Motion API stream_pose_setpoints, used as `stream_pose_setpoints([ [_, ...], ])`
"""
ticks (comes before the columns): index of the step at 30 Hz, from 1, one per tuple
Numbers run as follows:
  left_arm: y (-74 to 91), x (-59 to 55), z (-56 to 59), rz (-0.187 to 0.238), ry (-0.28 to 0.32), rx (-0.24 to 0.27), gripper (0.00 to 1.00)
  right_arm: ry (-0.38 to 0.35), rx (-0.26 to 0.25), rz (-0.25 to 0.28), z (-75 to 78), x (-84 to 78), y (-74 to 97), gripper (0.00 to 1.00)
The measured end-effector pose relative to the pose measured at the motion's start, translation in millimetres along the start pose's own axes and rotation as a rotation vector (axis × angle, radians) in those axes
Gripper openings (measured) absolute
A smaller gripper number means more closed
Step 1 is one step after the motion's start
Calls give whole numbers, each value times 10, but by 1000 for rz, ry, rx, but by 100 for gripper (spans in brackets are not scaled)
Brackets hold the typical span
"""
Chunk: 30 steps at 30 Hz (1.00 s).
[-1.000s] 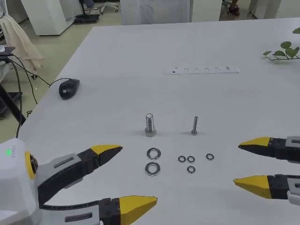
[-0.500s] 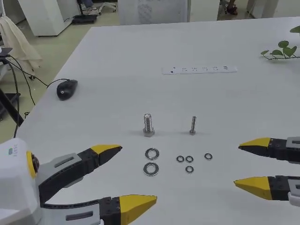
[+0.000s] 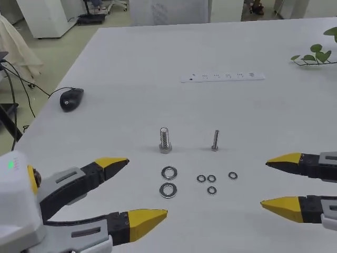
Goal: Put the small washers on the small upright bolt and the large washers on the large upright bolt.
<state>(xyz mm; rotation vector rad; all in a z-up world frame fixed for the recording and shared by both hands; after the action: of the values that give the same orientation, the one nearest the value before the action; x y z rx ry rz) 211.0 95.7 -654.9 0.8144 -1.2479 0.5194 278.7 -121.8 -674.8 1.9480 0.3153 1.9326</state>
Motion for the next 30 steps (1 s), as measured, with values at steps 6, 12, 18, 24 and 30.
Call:
stream_pose_setpoints([
  [6, -16, 10, -69, 8, -6, 22, 65, 4, 8, -7, 35, 7, -36, 45],
  [12, -12, 11, -117, 16, -4, 37, 65, 11, 17, -16, 70, 17, -62, 45],
  [18, -9, -16, -153, 8, -7, 49, 65, 17, 30, -27, 103, 17, -96, 45],
  [24, -5, -11, -154, 14, -7, 58, 65, 32, 46, -39, 139, 25, -141, 45],
  [30, -7, -28, -171, 14, -7, 69, 65, 47, 60, -43, 179, 41, -176, 45],
])
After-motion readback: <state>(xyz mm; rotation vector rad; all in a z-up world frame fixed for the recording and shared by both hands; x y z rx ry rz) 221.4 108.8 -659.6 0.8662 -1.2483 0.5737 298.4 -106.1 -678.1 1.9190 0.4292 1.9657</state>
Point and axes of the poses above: the centre of the closed fingertips' face, and the gripper's own axes: y roughly backward along the fingers, z roughly to its right, x roughly out of its top, the point moved 4 cm from there along y, roughly backward along the fingers, and after that the axes turned 3 degrees about x, right-handed, at the moved point
